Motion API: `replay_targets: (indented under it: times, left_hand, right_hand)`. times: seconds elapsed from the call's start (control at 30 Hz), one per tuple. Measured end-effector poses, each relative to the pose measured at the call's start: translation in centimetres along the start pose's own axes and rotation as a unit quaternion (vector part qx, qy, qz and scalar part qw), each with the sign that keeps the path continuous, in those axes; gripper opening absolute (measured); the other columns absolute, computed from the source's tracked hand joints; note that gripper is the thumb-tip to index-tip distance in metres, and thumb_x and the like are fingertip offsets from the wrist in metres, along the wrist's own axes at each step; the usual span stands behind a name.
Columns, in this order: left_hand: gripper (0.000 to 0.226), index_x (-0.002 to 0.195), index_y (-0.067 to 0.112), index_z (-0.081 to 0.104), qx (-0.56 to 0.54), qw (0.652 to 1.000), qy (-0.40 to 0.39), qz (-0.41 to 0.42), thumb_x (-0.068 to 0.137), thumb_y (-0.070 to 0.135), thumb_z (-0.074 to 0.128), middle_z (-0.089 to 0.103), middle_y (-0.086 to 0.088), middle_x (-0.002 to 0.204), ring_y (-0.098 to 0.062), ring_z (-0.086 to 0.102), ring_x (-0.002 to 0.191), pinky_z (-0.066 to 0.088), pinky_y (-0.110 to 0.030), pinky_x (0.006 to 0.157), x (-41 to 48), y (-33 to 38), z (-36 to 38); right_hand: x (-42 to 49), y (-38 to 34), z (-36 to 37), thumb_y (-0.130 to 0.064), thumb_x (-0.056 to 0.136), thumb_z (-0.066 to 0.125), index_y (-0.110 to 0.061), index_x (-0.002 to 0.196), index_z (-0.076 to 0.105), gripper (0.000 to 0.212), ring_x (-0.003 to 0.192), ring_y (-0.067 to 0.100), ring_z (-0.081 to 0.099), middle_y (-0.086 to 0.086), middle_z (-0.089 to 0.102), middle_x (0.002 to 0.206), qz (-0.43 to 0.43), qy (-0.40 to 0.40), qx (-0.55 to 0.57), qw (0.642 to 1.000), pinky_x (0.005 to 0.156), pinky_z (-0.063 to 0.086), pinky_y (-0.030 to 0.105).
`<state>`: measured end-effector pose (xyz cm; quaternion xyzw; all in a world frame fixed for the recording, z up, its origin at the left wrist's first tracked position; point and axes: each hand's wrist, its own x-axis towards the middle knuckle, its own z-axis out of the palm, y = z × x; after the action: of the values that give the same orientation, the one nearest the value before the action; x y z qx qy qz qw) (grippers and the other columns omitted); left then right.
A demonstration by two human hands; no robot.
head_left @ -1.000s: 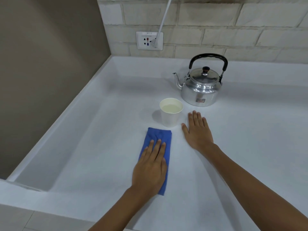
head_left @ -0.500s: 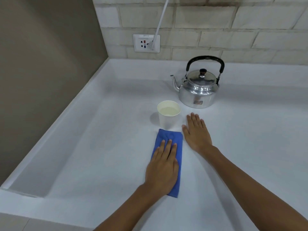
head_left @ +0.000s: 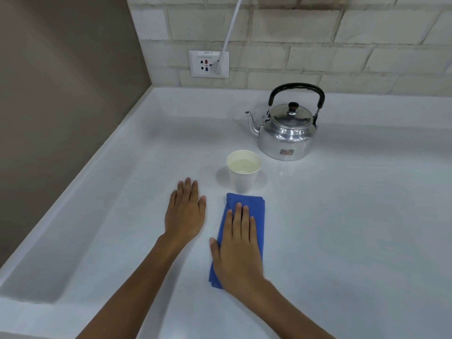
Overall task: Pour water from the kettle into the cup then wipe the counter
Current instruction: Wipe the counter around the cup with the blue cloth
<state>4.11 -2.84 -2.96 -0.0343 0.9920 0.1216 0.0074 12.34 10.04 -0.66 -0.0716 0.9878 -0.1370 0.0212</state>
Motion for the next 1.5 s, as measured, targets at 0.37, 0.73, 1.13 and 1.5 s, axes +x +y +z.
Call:
replay_targets:
  times: [0.37, 0.73, 1.13, 1.5]
  left_hand:
    - [0.054, 0.144, 0.012, -0.001, 0.010, 1.000, 0.021, 0.008, 0.097, 0.034, 0.014, -0.002, -0.006, 0.157, -0.018, -0.005, 0.144, 0.000, -0.033, 0.118, 0.0, -0.4, 0.7]
    - [0.054, 0.144, 0.009, 0.002, 0.026, 0.998, 0.047, 0.015, 0.097, 0.032, 0.017, 0.003, -0.009, 0.156, -0.022, 0.000, 0.144, 0.004, -0.035, 0.118, 0.0, -0.3, 1.0]
    - [0.054, 0.144, 0.007, 0.006, 0.033, 0.998, 0.059, 0.014, 0.097, 0.030, 0.020, 0.007, -0.012, 0.156, -0.024, 0.004, 0.144, 0.006, -0.036, 0.118, -0.1, 0.1, 1.0]
    - [0.065, 0.144, 0.008, 0.007, 0.033, 0.998, 0.055, 0.013, 0.087, 0.039, 0.003, 0.008, -0.011, 0.155, -0.024, 0.005, 0.144, 0.007, -0.036, 0.118, -0.2, 0.2, 0.6]
  right_hand:
    - [-0.1, 10.8, -2.0, -0.017, 0.089, 0.030, 0.005, 0.135, 0.035, 0.052, 0.134, 0.040, 0.033, 0.024, 0.034, 0.145, -0.033, 0.068, 0.004, 0.997, 0.113, 0.000, 0.025]
    - [2.3, 12.7, -1.7, -0.012, 0.093, 0.033, -0.003, 0.143, 0.019, 0.053, 0.142, 0.031, 0.013, 0.015, 0.016, 0.154, -0.107, 0.067, 0.014, 0.992, 0.116, -0.010, 0.029]
    - [9.7, 15.7, -2.7, -0.012, 0.096, 0.027, -0.003, 0.145, 0.005, 0.054, 0.145, 0.027, 0.002, 0.017, 0.001, 0.156, -0.029, 0.083, -0.014, 0.996, 0.119, -0.001, 0.033]
    - [9.3, 21.7, -5.1, -0.008, 0.095, 0.038, -0.013, 0.143, 0.020, 0.052, 0.144, 0.016, 0.013, 0.006, 0.017, 0.155, -0.079, 0.052, 0.027, 0.995, 0.115, 0.002, 0.021]
